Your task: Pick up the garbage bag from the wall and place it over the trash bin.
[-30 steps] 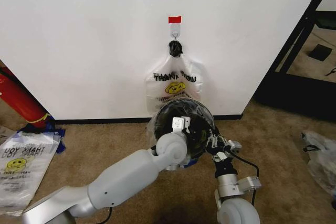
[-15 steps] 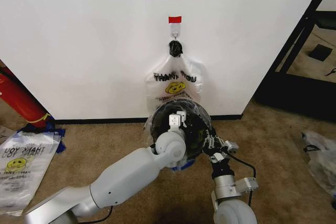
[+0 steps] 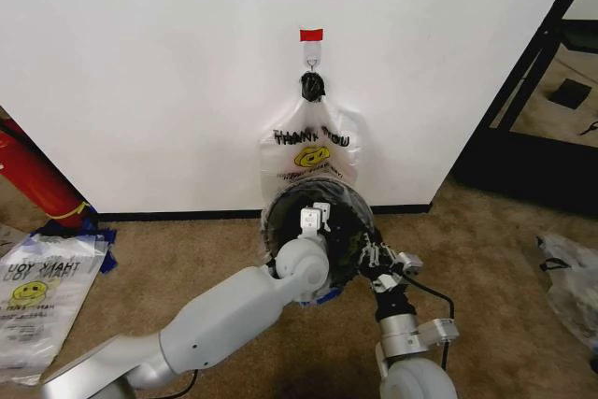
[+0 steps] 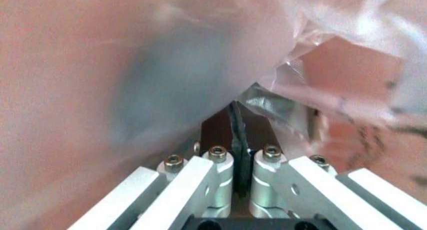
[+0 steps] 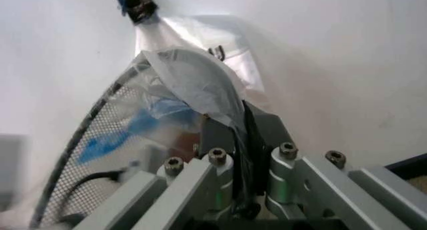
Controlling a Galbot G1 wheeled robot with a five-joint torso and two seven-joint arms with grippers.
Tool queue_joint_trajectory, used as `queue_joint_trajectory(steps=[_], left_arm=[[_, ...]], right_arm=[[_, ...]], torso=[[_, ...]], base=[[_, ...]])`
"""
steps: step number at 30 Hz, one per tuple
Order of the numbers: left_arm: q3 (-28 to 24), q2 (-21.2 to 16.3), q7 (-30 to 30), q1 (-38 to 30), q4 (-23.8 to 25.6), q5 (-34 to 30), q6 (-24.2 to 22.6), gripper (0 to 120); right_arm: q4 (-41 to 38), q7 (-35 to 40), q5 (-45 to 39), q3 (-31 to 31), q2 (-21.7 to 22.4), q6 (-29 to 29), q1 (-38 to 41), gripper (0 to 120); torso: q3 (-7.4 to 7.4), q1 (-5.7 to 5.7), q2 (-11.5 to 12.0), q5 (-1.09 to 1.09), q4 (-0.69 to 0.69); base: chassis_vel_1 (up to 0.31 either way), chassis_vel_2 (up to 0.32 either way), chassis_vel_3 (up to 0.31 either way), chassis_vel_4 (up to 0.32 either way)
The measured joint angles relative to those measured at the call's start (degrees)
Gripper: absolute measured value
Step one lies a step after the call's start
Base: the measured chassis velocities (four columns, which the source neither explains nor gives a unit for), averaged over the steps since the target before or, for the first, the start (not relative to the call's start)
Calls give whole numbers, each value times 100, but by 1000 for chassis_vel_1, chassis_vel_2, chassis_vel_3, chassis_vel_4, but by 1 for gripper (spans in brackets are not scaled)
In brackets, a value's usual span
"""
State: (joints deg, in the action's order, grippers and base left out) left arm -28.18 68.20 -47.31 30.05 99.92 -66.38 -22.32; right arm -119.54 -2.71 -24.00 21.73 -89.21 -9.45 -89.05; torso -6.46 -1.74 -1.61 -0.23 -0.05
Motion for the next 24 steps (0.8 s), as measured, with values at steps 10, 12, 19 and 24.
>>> queue_joint_trajectory(steps=[10,12,19,24], left_arm=[[-144,-502,-79,65,639,-479,-412,0],[-165,-446,-91,90,627,-639,-475,0],[-311,-218,-93,-4,373,-863,-614,0],[-419,-154,-87,-30,262,-929,-656,0]], right_arm=[[107,-99,481,-76,15,-132,-8,1],[125,-120,559,-108,12,-160,-30,1],[142,-145,607,-164,63,-192,-75,1],[156,-145,629,-247,78,-193,-44,1]], torso=[[0,0,-1,0,1],[0,0,-1,0,1],[0,0,-1,0,-1],[0,0,-1,1,2]], base=[[0,0,0,0],[0,0,0,0],[0,0,0,0],[0,0,0,0]])
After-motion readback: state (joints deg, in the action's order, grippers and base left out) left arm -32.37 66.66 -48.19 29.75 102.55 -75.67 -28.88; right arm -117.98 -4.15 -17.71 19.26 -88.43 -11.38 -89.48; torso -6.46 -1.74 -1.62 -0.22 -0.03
